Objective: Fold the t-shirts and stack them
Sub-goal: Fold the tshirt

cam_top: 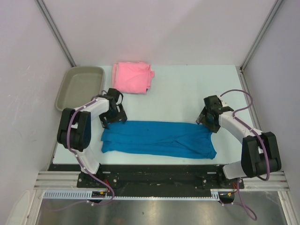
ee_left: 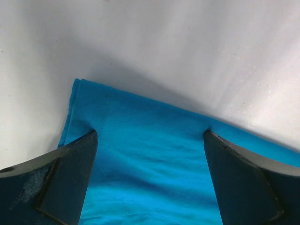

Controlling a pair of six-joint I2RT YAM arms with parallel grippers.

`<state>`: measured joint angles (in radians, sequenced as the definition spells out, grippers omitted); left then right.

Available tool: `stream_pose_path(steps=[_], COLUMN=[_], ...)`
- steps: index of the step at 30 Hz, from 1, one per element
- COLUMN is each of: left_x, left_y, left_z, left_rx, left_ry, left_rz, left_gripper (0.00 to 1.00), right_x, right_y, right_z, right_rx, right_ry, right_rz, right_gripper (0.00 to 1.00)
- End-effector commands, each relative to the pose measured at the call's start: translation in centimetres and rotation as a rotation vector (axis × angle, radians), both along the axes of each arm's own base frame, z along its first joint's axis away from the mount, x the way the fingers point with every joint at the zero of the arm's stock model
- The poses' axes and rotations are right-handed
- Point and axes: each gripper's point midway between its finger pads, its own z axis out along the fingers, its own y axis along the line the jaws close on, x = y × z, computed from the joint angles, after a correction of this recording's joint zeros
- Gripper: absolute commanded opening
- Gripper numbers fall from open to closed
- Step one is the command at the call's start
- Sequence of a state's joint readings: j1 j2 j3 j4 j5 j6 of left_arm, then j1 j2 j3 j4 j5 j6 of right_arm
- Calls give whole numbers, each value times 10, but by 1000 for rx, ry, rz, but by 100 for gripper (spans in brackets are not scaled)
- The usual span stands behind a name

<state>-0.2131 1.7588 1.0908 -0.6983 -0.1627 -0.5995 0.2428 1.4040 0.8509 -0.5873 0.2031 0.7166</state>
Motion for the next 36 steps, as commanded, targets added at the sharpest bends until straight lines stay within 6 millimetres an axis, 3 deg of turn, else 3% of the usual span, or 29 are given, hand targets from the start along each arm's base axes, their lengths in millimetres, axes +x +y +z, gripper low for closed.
stream_pose_path(steps=[1,9,14,15,16,17,19,20,22,23,24,26,36], left_x=[3,3,3,4,4,6,7,8,8,8,8,8,26], left_y=[7,4,4,3,1,0,-4,-5,-5,-5,-4,-2,-5], left_z=[-5,-16,-21,-22,-23,-23,-25,-25,-28,-28,-28,-28,-18], left_rx=[55,49,43,39,33,24,7,2,-1,0,3,7,-7], left_ry=[35,61,59,59,58,55,53,52,58,60,58,58,31], left_rz=[41,47,43,40,36,27,22,22,19,15,14,16,22], left_gripper=[100,100,98,95,92,81,69,55,38,25,19,3,0], right_x=[-3,-6,-5,-5,-5,-4,-4,-5,-4,-3,-2,1,17], right_y=[-11,-10,-10,-10,-10,-10,-10,-10,-10,-10,-10,-9,-16], right_z=[-16,-44,-55,-56,-57,-59,-62,-63,-63,-63,-62,-62,-55], right_rx=[-32,-45,-49,-49,-51,-51,-51,-49,-50,-47,-47,-38,-16], right_ry=[53,134,153,153,155,159,166,170,169,165,161,152,118], right_rz=[-56,-57,-55,-58,-57,-54,-50,-50,-47,-48,-49,-46,-56], right_gripper=[74,71,55,44,39,35,22,20,13,9,1,0,0])
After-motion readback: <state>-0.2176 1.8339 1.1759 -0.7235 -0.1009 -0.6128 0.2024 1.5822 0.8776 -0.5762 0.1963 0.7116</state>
